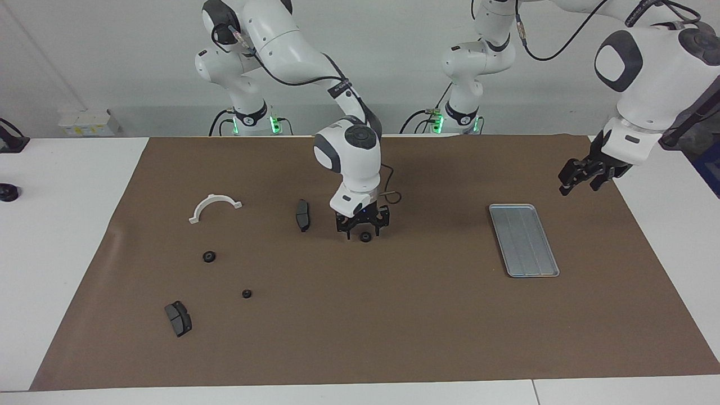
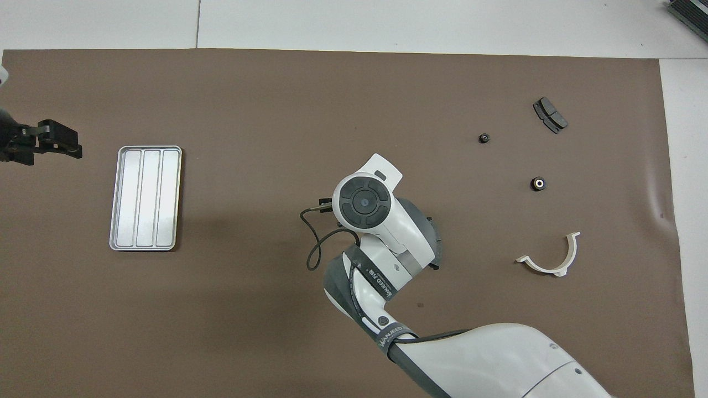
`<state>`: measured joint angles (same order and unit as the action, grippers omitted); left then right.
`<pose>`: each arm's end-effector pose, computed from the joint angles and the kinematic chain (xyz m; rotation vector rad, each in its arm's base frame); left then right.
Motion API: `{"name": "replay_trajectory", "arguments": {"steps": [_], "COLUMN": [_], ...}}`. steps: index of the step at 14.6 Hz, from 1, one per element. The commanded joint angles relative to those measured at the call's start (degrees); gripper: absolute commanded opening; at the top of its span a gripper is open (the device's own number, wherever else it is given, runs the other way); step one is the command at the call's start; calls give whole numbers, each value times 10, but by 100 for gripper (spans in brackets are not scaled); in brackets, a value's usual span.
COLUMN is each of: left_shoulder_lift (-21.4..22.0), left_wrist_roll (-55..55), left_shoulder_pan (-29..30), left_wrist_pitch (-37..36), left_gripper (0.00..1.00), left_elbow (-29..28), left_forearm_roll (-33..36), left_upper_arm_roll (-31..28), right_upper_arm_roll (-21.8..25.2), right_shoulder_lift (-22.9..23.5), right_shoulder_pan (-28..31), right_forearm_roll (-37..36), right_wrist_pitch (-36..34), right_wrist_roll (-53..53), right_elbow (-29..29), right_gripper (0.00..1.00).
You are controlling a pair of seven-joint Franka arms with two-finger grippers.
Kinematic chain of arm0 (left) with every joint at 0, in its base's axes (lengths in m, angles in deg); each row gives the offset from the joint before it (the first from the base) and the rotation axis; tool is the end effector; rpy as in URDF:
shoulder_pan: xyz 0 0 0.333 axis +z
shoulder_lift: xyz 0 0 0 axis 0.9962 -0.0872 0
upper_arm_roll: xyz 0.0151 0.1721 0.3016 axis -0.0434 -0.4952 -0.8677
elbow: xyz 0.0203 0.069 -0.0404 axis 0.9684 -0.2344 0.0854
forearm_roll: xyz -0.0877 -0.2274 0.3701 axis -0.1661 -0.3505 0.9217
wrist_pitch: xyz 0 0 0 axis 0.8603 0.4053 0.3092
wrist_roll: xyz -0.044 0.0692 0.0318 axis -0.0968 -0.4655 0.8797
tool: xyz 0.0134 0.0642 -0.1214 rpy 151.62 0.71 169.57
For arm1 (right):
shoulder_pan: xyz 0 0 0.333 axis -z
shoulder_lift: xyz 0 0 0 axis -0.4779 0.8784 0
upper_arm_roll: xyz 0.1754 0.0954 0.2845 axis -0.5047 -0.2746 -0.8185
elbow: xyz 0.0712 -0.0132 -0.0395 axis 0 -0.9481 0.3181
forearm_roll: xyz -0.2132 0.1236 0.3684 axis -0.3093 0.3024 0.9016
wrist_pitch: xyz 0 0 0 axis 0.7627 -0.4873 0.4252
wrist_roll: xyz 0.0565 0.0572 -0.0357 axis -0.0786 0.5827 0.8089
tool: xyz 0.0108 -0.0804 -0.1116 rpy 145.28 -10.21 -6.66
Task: Place bearing gear from tray to pile
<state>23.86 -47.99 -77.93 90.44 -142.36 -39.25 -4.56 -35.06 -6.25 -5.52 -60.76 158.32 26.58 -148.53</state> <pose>0.6520 0.0242 0.5678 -3.1331 -0.1261 -0.0544 0.6021 0.4231 0.2631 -3.1185 -0.1556 -0.2474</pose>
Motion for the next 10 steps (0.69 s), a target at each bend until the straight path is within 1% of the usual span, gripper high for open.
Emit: {"name": "replay_trajectory", "arguments": {"steps": [1,2,4,5,6,7,8,9,10], "left_shoulder_lift": [22,27,25,20,19,19,20,21,22], "left_wrist_roll": [-1,0,1,1,1,1,1,0,-2], "left_shoulder_pan": [-5,-7,-9,-11,-16,-17,-17,-17,-17], "left_wrist_pitch": [19,41,63,66,65,61,57,59,62], "left_gripper": [97,100,100,99,99,100,100,100,100], "left_elbow": [-41,-57,-65,-64,-65,-66,-65,-65,-66], "left_forearm_roll": [12,13,13,13,13,13,13,13,13], "left_upper_arm_roll": [5,5,6,6,6,6,6,6,7], "right_upper_arm_roll": [1,1,1,1,1,1,1,1,1], "right_shoulder_lift": [11,11,11,11,11,11,11,11,10], "right_shoulder_pan": [-6,-7,-10,-10,-10,-10,-10,-10,-10], "right_forearm_roll": [-21,-22,-23,-23,-23,-23,-23,-23,-23], "right_wrist_pitch": [16,16,17,17,17,18,17,15,9], "right_wrist_roll": [-9,-9,-9,-10,-9,-9,-9,-9,-9], "right_elbow": [-5,-10,-10,-10,-10,-10,-9,-7,-1], "right_gripper": [74,74,68,62,51,26,2,0,0]}}
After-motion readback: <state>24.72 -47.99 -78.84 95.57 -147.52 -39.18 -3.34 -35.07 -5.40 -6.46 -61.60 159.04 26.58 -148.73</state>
